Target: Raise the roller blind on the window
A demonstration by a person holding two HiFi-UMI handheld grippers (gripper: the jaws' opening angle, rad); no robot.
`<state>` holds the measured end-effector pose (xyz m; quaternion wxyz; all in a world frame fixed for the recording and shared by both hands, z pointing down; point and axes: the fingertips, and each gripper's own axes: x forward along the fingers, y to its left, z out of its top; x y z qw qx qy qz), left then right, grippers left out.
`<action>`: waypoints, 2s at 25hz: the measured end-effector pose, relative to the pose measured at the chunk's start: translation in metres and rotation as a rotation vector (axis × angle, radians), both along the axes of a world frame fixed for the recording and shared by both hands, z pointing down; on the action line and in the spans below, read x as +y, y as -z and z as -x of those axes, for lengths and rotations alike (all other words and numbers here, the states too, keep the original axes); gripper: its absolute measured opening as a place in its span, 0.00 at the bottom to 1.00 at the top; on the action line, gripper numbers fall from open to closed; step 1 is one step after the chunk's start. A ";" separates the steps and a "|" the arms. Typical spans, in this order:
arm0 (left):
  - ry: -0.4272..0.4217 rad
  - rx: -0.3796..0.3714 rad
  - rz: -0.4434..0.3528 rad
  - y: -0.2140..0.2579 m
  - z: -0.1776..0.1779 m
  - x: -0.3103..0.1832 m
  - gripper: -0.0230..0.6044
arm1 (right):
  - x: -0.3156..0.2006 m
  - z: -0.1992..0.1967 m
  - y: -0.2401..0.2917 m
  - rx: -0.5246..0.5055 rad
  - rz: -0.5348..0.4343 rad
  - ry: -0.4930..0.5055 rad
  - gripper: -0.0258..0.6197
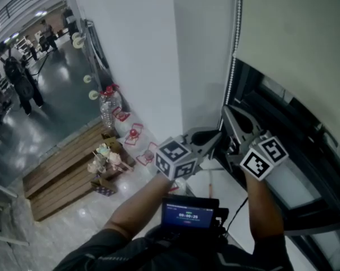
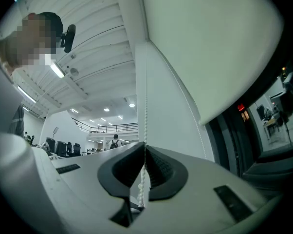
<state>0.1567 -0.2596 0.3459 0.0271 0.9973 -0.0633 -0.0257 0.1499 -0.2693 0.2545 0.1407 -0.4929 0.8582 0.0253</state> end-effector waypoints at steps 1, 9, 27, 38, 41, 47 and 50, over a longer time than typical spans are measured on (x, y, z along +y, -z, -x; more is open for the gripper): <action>0.003 -0.003 0.007 -0.001 0.002 -0.002 0.04 | -0.002 -0.001 -0.001 0.001 0.003 0.001 0.05; 0.128 0.078 -0.012 0.073 0.046 -0.019 0.21 | 0.000 0.003 -0.003 0.014 0.006 0.010 0.04; 0.105 0.094 -0.197 0.151 -0.013 -0.023 0.04 | -0.004 -0.001 -0.011 0.027 0.009 0.014 0.04; 0.140 0.064 -0.206 0.124 -0.010 -0.022 0.04 | -0.007 0.001 -0.038 0.048 0.071 0.018 0.04; 0.139 0.041 -0.194 0.107 -0.012 -0.023 0.04 | -0.010 -0.002 -0.052 0.050 0.103 0.018 0.04; 0.146 -0.018 -0.155 0.068 -0.015 -0.027 0.04 | -0.015 -0.006 -0.090 0.073 0.192 0.010 0.04; 0.148 -0.026 -0.142 0.055 -0.016 -0.030 0.04 | -0.015 -0.007 -0.104 0.090 0.230 -0.002 0.05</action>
